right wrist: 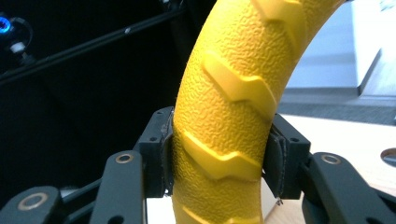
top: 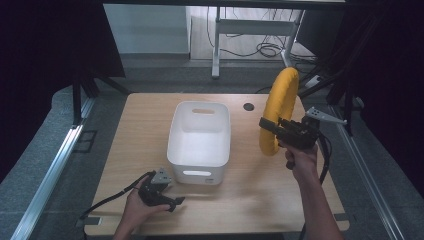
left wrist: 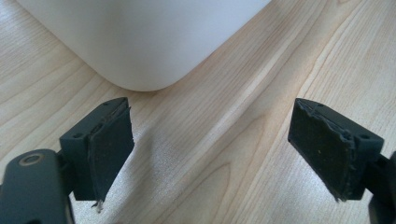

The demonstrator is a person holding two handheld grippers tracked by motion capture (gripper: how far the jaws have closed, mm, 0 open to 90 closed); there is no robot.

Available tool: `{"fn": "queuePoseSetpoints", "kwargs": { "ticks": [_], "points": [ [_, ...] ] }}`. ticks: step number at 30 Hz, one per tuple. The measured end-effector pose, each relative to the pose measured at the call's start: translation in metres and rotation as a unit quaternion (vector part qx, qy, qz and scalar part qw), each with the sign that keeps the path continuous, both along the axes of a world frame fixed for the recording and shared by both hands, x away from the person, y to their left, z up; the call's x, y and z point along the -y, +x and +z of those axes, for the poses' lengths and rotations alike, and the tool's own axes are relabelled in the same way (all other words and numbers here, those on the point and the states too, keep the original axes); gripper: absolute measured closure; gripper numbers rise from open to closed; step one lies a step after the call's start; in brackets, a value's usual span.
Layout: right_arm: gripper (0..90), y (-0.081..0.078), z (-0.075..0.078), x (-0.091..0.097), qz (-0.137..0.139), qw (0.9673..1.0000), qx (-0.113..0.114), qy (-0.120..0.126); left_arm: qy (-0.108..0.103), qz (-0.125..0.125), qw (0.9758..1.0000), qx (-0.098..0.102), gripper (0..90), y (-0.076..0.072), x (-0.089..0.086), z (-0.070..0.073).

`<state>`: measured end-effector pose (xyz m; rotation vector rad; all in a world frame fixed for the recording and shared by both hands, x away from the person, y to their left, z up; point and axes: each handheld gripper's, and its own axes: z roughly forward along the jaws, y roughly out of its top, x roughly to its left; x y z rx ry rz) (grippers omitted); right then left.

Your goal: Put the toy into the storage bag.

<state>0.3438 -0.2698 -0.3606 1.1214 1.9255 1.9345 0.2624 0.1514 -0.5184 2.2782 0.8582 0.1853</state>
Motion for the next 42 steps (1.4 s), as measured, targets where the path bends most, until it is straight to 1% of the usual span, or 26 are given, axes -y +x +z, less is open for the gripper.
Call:
{"fn": "queuePoseSetpoints", "kwargs": {
  "ticks": [3, 6, 11, 16, 21, 25, 29, 34, 37, 42],
  "points": [
    [50.3, -0.003, -0.001, -0.009, -0.019, 0.9997, 0.008, 0.013, -0.001, 0.001, 1.0000, -0.001, 14.2, 0.000, 0.000, 0.000],
    [50.1, -0.006, -0.002, -0.017, -0.026, 0.9994, 0.018, 0.016, -0.001, 0.000, 1.0000, -0.002, 14.2, 0.000, 0.001, -0.001],
    [50.0, -0.009, -0.001, -0.033, -0.041, 0.9978, 0.041, 0.032, 0.000, 0.000, 1.0000, -0.001, 14.2, 0.000, 0.000, 0.000],
    [50.0, -0.011, 0.002, -0.042, -0.048, 0.9959, 0.062, 0.046, -0.001, -0.001, 1.0000, -0.002, 14.2, 0.000, 0.000, -0.001],
    [50.0, -0.012, 0.004, -0.048, -0.053, 0.9946, 0.072, 0.054, 0.000, -0.001, 1.0000, -0.003, 14.2, 0.000, 0.001, -0.001],
    [50.0, -0.013, 0.007, -0.050, -0.051, 0.9943, 0.075, 0.057, -0.002, 0.001, 1.0000, -0.006, 14.2, 0.000, 0.001, -0.001],
    [49.9, -0.014, 0.014, -0.053, -0.050, 0.9935, 0.082, 0.060, -0.001, 0.000, 1.0000, -0.007, 14.2, 0.000, 0.002, -0.002],
    [49.9, -0.018, 0.026, -0.058, -0.046, 0.9919, 0.102, 0.060, -0.002, 0.001, 1.0000, -0.007, 14.2, 0.000, 0.001, -0.002],
    [49.9, -0.021, 0.034, -0.064, -0.041, 0.9914, 0.108, 0.062, -0.001, 0.000, 1.0000, -0.006, 14.2, 0.000, 0.001, -0.002],
    [49.8, -0.025, 0.046, -0.076, -0.033, 0.9894, 0.125, 0.066, -0.001, 0.002, 1.0000, -0.008, 14.2, 0.000, 0.001, -0.001]
  ]
}}
